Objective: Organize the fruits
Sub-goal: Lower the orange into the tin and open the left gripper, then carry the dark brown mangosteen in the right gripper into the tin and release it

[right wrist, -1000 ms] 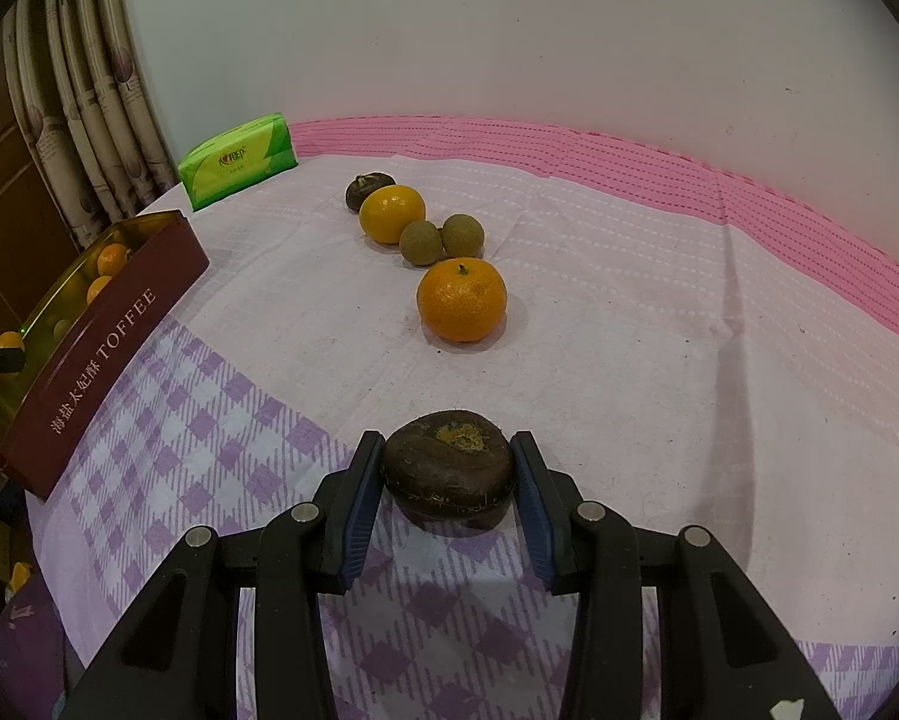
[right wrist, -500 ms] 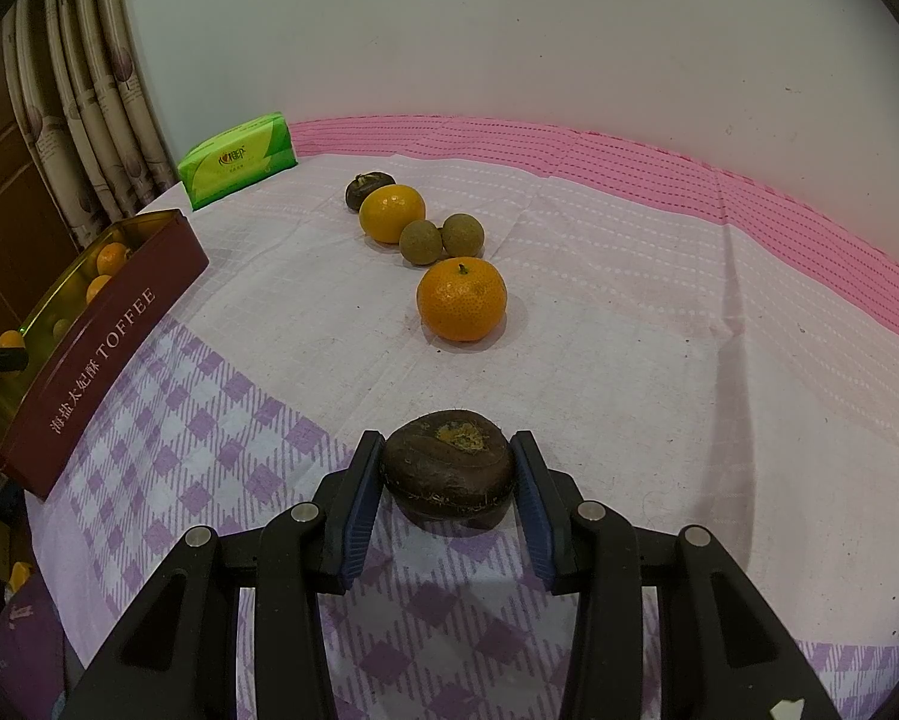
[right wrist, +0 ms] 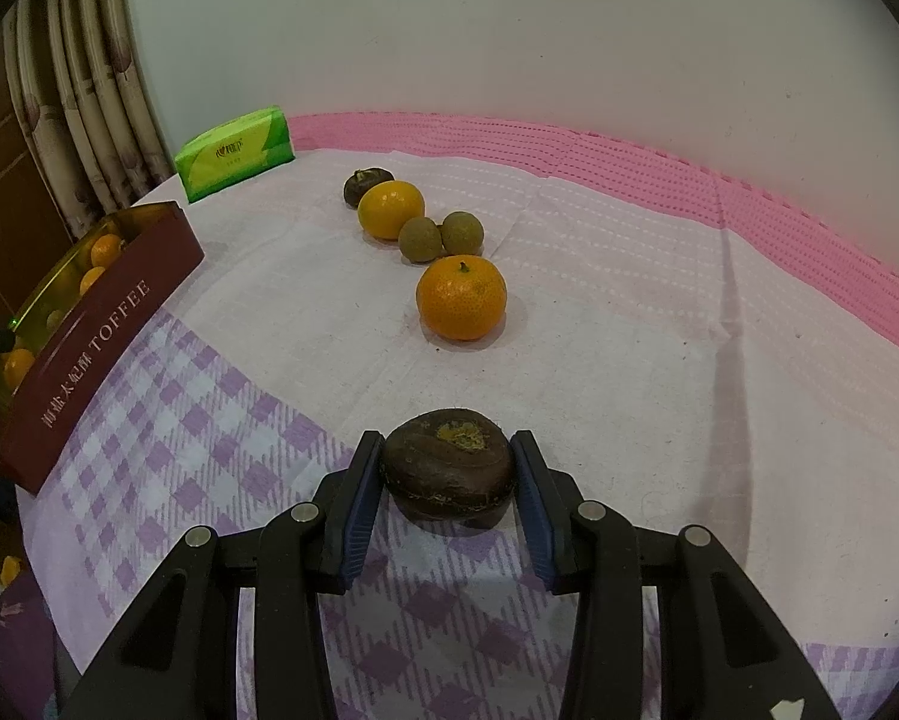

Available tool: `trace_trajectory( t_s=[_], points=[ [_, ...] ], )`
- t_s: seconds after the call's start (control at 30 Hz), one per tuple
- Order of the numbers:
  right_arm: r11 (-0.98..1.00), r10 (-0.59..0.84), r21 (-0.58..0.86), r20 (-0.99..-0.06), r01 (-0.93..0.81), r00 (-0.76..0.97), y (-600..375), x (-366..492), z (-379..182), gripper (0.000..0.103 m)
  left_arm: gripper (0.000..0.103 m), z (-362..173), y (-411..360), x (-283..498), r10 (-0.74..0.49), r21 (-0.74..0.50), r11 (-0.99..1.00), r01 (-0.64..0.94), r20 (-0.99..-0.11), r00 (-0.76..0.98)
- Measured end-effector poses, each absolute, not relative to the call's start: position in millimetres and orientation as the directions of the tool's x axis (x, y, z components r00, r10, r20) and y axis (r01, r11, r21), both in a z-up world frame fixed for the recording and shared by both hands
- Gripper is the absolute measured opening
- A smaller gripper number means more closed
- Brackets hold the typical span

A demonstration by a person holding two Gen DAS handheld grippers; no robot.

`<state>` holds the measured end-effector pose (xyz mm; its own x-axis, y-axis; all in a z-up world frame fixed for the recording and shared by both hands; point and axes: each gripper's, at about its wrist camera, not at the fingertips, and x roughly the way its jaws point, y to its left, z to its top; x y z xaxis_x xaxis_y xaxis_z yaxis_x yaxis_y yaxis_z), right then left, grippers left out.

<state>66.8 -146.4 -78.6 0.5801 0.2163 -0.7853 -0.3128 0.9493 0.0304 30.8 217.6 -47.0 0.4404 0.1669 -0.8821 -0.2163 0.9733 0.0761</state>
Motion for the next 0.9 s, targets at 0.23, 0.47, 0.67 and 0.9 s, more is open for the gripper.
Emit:
trace_trajectory(
  t_s=[0.23,0.47,0.67,0.9],
  points=[
    [0.949,0.231,0.053,-0.791,-0.312,0.567,-145,63,-74,0.039,0.059,-42,220,28,0.206,0.101,0.964,-0.246,-0.870,0.447],
    [0.934,0.305,0.122,-0.759,-0.335,0.575,-134,51,-48,0.039,0.063,-34,224,25,0.257,0.132,0.949,-0.285,-0.847,0.465],
    [0.903,0.380,0.158,-0.729,-0.400,0.570,-103,44,-19,0.039,0.067,-29,230,23,0.272,0.126,0.940,-0.319,-0.839,0.471],
    [0.820,0.487,0.172,-0.712,-0.546,0.506,-32,42,5,0.039,0.073,-25,255,19,0.354,0.147,0.889,-0.434,-0.821,0.447]
  ],
)
